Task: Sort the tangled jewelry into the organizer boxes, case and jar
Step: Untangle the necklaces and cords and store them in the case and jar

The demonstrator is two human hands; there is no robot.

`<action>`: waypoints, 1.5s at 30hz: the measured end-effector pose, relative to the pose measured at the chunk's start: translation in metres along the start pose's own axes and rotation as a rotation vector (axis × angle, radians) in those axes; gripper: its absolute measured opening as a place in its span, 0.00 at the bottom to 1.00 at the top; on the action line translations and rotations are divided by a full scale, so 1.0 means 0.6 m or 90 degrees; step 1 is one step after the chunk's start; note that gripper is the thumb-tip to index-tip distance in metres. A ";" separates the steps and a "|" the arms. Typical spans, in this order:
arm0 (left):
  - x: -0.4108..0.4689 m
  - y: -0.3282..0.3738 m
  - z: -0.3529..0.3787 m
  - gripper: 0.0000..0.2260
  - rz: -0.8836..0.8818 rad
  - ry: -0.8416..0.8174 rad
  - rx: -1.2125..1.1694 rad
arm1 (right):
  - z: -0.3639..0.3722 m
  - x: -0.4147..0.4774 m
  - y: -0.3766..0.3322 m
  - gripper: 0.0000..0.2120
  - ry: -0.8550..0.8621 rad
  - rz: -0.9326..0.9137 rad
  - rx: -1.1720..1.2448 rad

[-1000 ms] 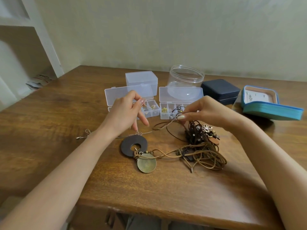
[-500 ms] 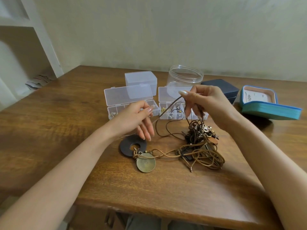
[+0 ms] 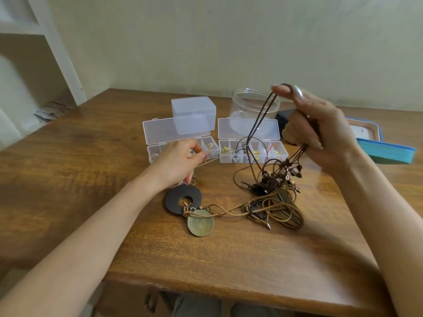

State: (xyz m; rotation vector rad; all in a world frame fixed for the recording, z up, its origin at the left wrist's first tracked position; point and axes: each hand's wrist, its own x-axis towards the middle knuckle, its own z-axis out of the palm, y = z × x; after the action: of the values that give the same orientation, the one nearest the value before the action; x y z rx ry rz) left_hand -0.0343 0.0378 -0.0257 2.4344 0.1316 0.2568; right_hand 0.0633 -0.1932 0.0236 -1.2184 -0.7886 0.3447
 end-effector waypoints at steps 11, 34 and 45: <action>0.001 0.000 -0.003 0.10 -0.012 0.033 0.002 | 0.003 0.001 -0.009 0.06 -0.181 -0.133 0.102; -0.004 0.007 -0.027 0.09 0.052 0.352 -0.227 | -0.042 -0.017 -0.032 0.36 -0.222 0.422 -0.554; 0.000 -0.009 -0.045 0.11 0.079 0.523 -0.130 | -0.058 -0.004 -0.026 0.16 -0.049 -0.058 0.166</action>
State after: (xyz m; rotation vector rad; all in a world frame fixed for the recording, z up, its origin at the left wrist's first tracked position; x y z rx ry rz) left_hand -0.0404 0.0588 -0.0088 1.9981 0.2945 1.2477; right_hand 0.0831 -0.2244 0.0328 -0.9261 -0.8347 0.4088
